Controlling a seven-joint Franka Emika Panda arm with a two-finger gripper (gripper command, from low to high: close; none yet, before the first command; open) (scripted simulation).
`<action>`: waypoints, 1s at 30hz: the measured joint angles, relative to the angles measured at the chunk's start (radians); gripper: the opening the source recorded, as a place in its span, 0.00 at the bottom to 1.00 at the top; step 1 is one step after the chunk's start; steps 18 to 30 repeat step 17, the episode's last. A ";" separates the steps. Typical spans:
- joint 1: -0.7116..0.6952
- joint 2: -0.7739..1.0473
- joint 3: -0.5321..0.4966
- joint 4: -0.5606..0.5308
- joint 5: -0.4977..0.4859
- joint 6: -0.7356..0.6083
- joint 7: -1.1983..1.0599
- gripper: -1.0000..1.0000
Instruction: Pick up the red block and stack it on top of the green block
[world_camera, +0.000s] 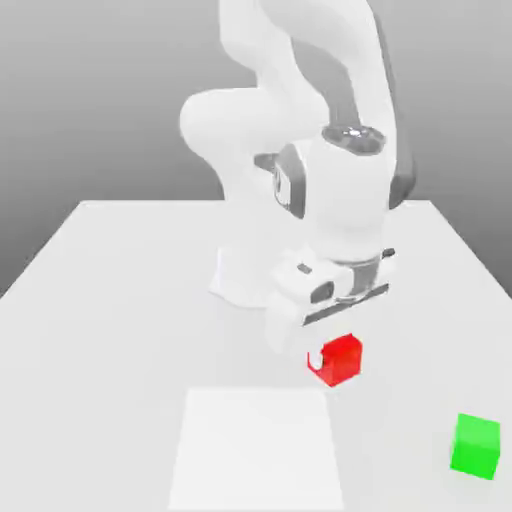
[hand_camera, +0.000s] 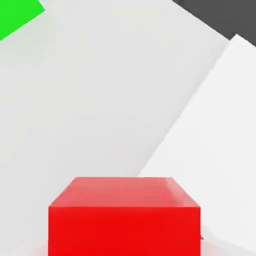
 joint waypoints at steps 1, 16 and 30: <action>0.011 0.019 0.012 0.036 -0.004 -0.018 0.005 0.00; 0.144 0.331 0.065 0.353 -0.077 -0.026 0.080 1.00; 0.144 0.331 0.065 0.353 -0.077 -0.026 0.080 1.00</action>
